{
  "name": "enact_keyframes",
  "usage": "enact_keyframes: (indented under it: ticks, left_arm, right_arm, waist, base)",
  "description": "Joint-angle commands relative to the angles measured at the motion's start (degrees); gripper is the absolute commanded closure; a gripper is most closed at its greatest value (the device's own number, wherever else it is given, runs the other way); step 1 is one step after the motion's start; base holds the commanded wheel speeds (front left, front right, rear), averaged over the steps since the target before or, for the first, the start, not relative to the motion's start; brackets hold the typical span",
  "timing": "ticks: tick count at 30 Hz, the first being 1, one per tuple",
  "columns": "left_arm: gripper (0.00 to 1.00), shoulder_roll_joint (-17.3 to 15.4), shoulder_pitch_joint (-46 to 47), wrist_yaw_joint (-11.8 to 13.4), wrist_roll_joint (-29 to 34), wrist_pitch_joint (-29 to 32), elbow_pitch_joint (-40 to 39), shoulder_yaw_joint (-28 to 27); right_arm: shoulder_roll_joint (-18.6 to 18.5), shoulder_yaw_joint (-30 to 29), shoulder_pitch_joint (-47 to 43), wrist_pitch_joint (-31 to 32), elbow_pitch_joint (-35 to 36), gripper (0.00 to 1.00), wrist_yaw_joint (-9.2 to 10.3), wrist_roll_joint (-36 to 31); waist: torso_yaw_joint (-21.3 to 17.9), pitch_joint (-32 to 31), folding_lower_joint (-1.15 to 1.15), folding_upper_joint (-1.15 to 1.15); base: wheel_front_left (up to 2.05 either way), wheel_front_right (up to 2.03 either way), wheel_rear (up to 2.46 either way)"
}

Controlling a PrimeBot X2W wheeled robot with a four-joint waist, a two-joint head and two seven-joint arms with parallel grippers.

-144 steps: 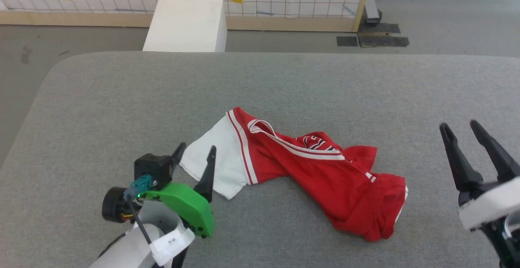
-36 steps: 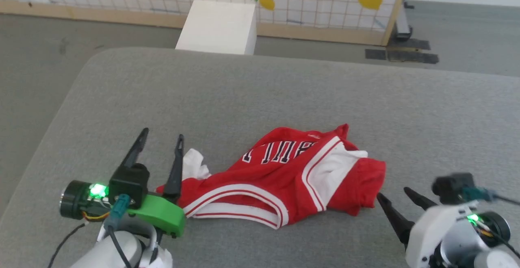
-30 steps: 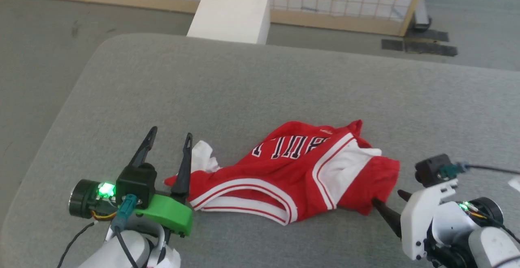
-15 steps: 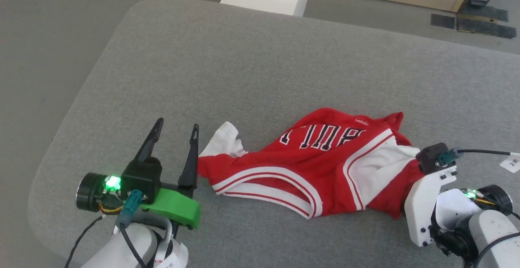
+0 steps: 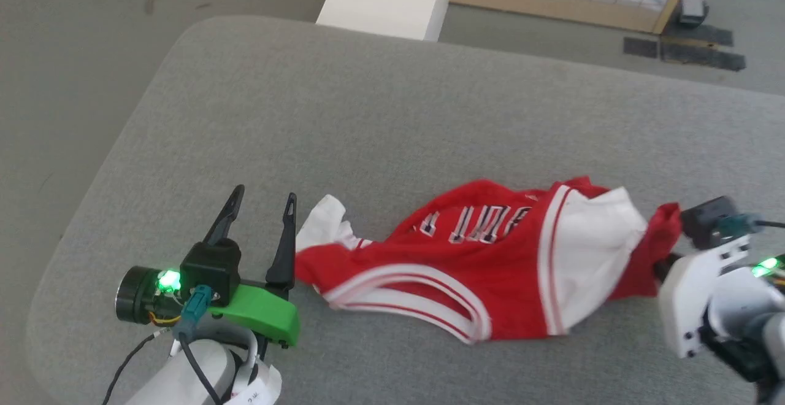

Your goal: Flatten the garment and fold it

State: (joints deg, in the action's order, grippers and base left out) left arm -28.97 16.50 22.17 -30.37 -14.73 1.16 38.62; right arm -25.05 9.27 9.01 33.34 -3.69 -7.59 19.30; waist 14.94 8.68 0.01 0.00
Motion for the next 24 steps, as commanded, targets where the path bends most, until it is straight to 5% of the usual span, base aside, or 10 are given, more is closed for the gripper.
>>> enact_keyframes:
  ticks: [1, 10, 17, 18, 19, 24]
  left_arm:
    - [0.0, 0.3, -0.6, -0.3, -0.3, -0.3, 0.1, -0.2]
    - [0.0, 2.1, 1.3, -0.8, -0.6, -0.2, -0.3, 0.1]
    - [0.0, 3.1, 2.0, -1.5, -0.4, -0.3, 0.4, 0.0]
    - [0.0, 3.2, 2.0, -1.5, -0.4, -0.3, 0.5, -0.1]
    - [0.0, 3.4, 2.0, -1.6, -0.4, -0.3, 0.6, -0.2]
    - [0.0, 3.9, 1.8, -1.6, -0.1, -0.3, 0.9, -0.9]
  right_arm:
    - [-1.8, -0.8, -0.5, -1.0, 1.3, 1.0, 0.1, 0.0]
    - [-13.6, -0.3, 7.8, -10.1, 0.5, 1.0, 0.1, -1.2]
    - [-16.9, 5.7, 17.4, -15.3, -14.1, 1.0, 0.1, -0.8]
    - [-16.8, 6.3, 18.2, -15.4, -16.4, 0.13, 0.1, -0.7]
    - [-16.4, 6.7, 19.0, -15.2, -19.3, 0.0, 0.1, -0.4]
    - [-13.9, 7.6, 22.1, -16.3, -27.6, 0.0, 0.1, 0.9]
  waist:
    - [-2.3, -2.3, -0.01, 0.0]
    - [-0.9, 0.7, -0.01, 0.0]
    - [1.9, 3.7, -0.01, 0.0]
    - [2.1, 3.8, -0.01, 0.0]
    - [2.4, 4.0, -0.01, 0.0]
    - [2.4, 3.8, -0.01, 0.0]
  base:
    - [0.0, 0.0, 0.0]
    - [0.0, 0.0, 0.0]
    - [0.0, 0.0, 0.0]
    - [0.0, 0.0, 0.0]
    - [0.0, 0.0, 0.0]
    - [0.0, 0.0, 0.0]
